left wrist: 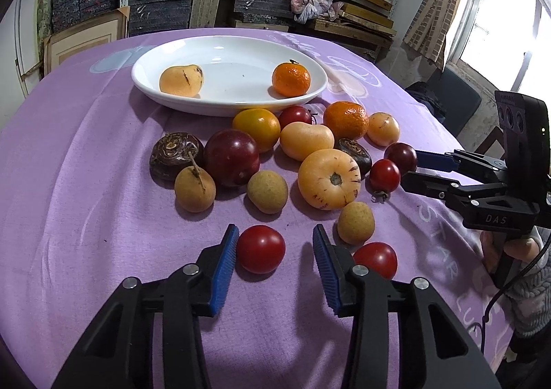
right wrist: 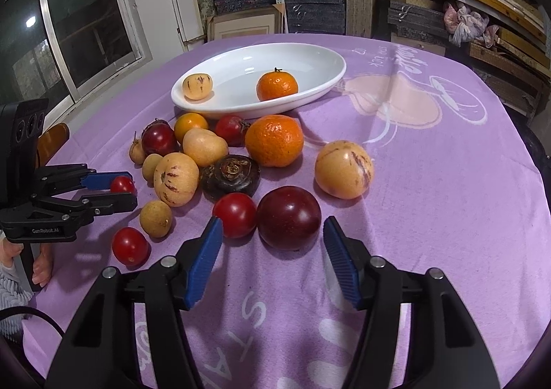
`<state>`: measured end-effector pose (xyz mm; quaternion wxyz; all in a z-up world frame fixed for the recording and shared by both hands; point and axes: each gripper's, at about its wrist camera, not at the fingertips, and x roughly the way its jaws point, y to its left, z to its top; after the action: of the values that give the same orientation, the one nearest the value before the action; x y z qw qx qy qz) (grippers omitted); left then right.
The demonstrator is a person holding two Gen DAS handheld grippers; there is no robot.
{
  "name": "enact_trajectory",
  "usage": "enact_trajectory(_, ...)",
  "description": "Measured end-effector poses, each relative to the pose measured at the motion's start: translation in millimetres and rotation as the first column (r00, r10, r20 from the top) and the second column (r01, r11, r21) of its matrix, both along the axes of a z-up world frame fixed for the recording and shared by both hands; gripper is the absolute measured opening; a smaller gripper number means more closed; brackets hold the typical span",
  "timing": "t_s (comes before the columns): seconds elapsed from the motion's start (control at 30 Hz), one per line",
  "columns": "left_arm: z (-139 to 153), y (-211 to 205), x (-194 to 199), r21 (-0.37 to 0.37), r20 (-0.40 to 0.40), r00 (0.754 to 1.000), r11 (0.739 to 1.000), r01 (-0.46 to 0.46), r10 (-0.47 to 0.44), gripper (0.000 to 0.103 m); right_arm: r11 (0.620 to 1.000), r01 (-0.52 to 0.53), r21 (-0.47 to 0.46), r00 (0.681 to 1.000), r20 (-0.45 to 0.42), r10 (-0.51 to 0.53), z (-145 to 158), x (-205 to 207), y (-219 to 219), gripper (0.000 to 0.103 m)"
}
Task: Organize fruits
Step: 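Move both grippers back from the plate toward the fruit pile, then grasp the red tomato with the left gripper while the right gripper grasps the dark red plum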
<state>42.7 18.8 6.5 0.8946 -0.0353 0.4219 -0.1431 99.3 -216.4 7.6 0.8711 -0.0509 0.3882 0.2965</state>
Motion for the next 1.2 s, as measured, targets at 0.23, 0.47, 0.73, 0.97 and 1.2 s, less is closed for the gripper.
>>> enact_trajectory(0.23, -1, -2, 0, 0.004, -0.003, 1.000, 1.000, 0.008, -0.008, 0.034, 1.000, 0.005, 0.003, 1.000, -0.010, -0.005, -1, 2, 2, 0.060)
enact_trajectory(0.47, -1, -4, -2, 0.001, -0.005, 1.000, 1.000, 0.021, -0.021, 0.026, 0.999, 0.022, 0.041, 1.000, -0.017, -0.021, 0, 5, -4, 0.055)
enact_trajectory(0.73, -1, -6, -2, 0.006, -0.004, 1.000, 1.000, 0.022, -0.022, 0.026, 0.997, 0.043, 0.071, 0.999, -0.029, -0.041, -1, 8, -10, 0.048)
enact_trajectory(0.97, -1, -7, -2, 0.015, -0.003, 1.000, 1.000, 0.022, -0.022, 0.026, 0.995, 0.075, 0.064, 0.996, -0.058, -0.071, -4, 15, -13, 0.046)
enact_trajectory(1.2, -1, -12, -3, 0.050, 0.002, 1.000, 0.998, 0.024, -0.024, 0.026, 0.997, 0.069, 0.031, 0.994, -0.084, -0.067, -10, 21, -5, 0.041)
